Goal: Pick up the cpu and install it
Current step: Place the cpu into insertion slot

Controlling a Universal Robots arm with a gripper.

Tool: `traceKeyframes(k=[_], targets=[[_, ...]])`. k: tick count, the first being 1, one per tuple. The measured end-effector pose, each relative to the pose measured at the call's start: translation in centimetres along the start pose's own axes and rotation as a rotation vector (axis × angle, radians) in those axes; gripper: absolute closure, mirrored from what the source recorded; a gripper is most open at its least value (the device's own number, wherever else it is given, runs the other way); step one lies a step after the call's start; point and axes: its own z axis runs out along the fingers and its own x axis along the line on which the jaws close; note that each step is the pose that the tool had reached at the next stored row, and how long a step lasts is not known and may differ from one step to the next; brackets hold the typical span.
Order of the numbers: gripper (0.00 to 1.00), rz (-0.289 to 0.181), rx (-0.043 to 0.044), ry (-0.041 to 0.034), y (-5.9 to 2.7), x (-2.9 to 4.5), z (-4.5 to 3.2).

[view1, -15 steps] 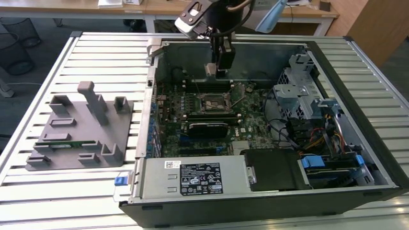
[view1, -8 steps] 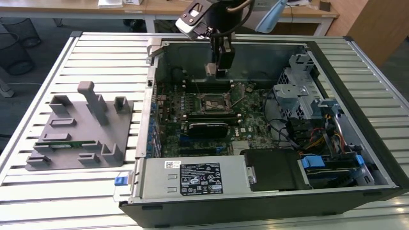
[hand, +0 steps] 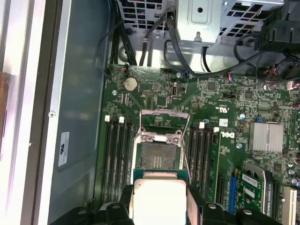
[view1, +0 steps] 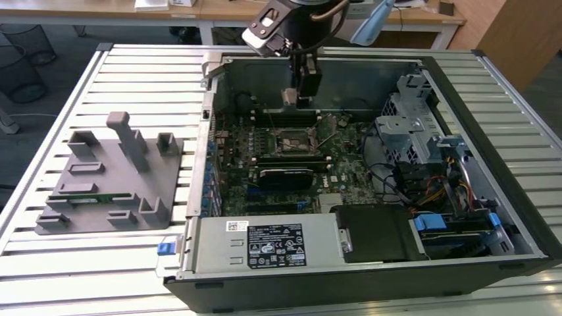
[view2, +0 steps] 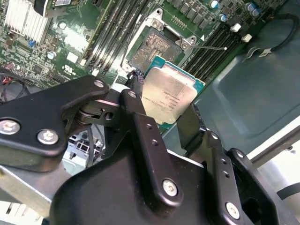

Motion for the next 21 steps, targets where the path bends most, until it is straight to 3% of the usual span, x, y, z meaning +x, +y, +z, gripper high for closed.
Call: traceKeyframes(k=[12,21], targets=[[0.47,0.005,-0.0004,-0.0001,-0.01,0.21,1.84],[0.47,0.005,-0.0006,0.0009,-0.03,0.21,2.37]])
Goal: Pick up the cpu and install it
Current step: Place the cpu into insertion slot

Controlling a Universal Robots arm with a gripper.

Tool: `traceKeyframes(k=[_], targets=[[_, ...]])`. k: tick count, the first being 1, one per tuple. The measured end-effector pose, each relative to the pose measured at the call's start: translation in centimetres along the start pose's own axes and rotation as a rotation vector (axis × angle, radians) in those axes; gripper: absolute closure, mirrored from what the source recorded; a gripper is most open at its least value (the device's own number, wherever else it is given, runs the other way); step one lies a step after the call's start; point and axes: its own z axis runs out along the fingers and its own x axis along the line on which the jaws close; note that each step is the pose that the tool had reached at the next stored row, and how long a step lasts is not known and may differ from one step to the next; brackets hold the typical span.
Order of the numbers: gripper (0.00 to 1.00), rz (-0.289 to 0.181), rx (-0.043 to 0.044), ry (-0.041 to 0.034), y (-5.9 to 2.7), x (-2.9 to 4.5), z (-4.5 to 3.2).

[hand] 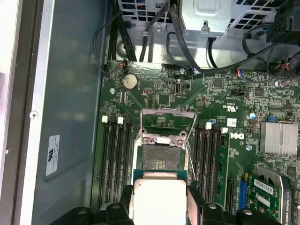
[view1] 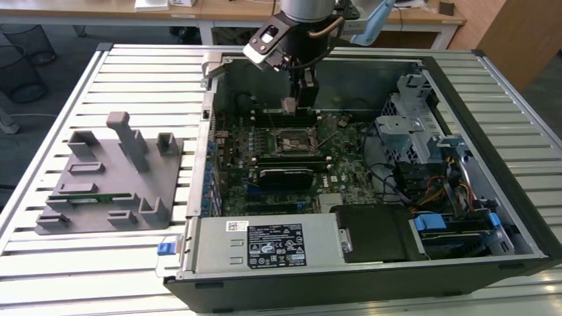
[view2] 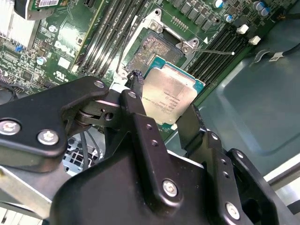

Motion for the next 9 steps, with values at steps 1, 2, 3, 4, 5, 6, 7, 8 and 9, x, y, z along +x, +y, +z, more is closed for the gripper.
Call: traceKeyframes(k=[1,2,3,4,5,6,7,8,9], targets=[[0.47,0.000,0.0000,0.0001,0.00,0.00,0.04],[0.47,0.000,-0.0001,0.0001,0.00,0.00,0.09],[0.47,0.000,0.0000,0.0000,0.00,0.00,0.12],[0.47,0.000,-0.0001,0.0000,0.00,0.00,0.16],[0.47,0.000,0.0000,0.0000,-0.01,0.00,0.20],[0.47,0.000,0.0000,0.0000,-0.01,0.00,0.24],[0.47,0.000,-0.0001,0.0000,-0.01,0.00,0.28],[0.47,0.000,0.0000,0.0000,-0.01,0.00,0.31],[0.47,0.000,0.0000,0.0000,-0.01,0.00,0.35]])
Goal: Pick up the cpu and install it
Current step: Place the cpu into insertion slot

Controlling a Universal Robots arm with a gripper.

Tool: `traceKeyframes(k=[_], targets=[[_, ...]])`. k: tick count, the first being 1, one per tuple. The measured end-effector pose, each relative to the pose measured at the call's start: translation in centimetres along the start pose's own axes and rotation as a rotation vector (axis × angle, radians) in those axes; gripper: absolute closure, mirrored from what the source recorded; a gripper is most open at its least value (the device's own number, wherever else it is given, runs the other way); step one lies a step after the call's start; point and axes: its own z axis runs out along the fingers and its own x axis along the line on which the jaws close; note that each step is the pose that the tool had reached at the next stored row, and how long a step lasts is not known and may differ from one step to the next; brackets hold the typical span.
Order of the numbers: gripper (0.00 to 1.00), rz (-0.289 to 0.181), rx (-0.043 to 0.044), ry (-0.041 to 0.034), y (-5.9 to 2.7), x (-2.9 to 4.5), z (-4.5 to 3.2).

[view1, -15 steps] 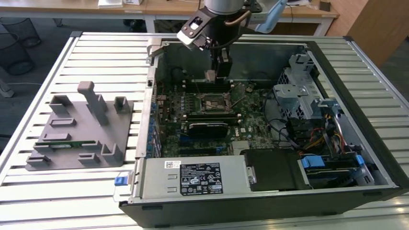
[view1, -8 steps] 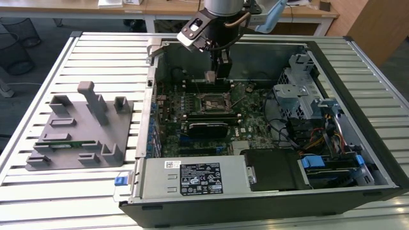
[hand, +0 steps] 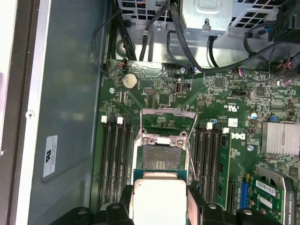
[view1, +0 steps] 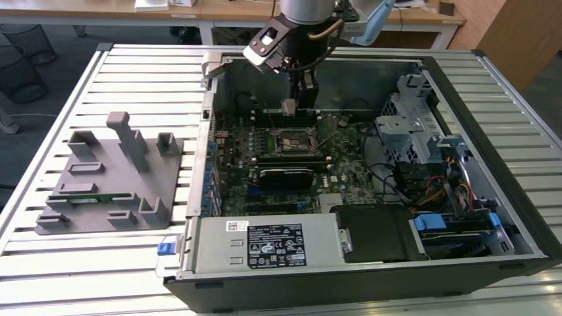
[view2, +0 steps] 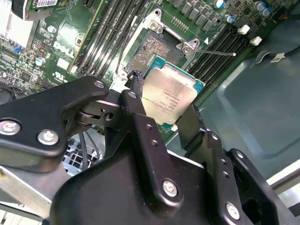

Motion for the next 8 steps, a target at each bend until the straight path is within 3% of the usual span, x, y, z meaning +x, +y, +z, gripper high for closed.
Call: traceKeyframes(k=[8], targets=[[0.47,0.000,0.0000,0.0000,-0.01,0.00,0.31]])
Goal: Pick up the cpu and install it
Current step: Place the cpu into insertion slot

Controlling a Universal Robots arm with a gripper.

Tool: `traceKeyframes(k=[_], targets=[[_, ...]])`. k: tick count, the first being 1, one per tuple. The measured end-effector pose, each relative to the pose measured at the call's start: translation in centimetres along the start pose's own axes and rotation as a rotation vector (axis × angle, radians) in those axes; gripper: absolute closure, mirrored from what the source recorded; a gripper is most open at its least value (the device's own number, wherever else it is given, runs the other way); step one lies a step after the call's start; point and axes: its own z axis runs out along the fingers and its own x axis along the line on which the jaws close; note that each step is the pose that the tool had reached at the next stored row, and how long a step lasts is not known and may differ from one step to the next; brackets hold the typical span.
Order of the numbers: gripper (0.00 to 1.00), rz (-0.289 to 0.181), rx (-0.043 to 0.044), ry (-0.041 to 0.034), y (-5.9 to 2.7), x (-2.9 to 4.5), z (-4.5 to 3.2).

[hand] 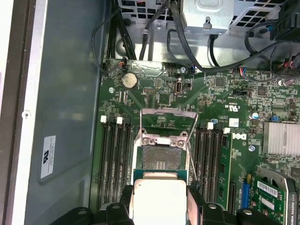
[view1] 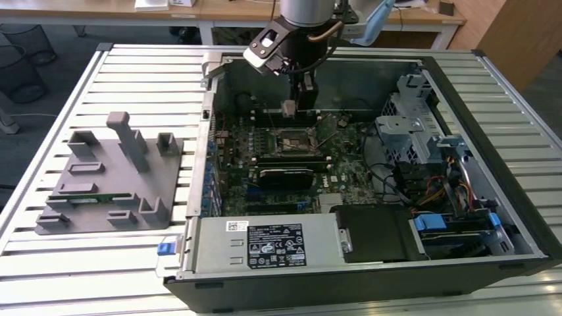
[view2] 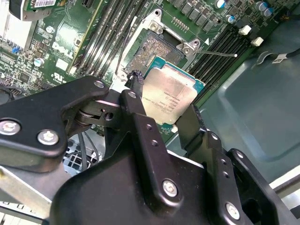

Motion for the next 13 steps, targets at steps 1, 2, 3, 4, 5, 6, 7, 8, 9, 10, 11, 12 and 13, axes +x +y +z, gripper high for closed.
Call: traceKeyframes(k=[1,2,3,4,5,6,7,8,9,10,11,12,13], targets=[[0.47,0.000,0.0000,0.0001,0.00,0.00,0.03],[0.47,0.000,0.0000,0.0000,0.00,0.00,0.06],[0.47,0.000,0.0000,0.0000,0.00,0.00,0.09],[0.47,0.000,0.0000,0.0000,-0.01,0.00,0.12],[0.47,0.000,0.0000,0.0001,-0.01,0.00,0.16],[0.47,0.000,0.0000,0.0000,-0.01,0.00,0.18],[0.47,0.000,0.0000,0.0000,-0.01,0.00,0.21],[0.47,0.000,0.0000,0.0000,-0.01,0.00,0.24],[0.47,0.000,0.0000,0.0000,-0.01,0.00,0.27],[0.47,0.000,0.0000,0.0000,-0.01,0.00,0.30],[0.47,0.000,0.0000,0.0000,-0.01,0.00,0.33],[0.47,0.000,0.0000,0.0000,-0.01,0.00,0.36],[0.47,0.000,0.0000,0.0000,-0.01,0.00,0.38]])
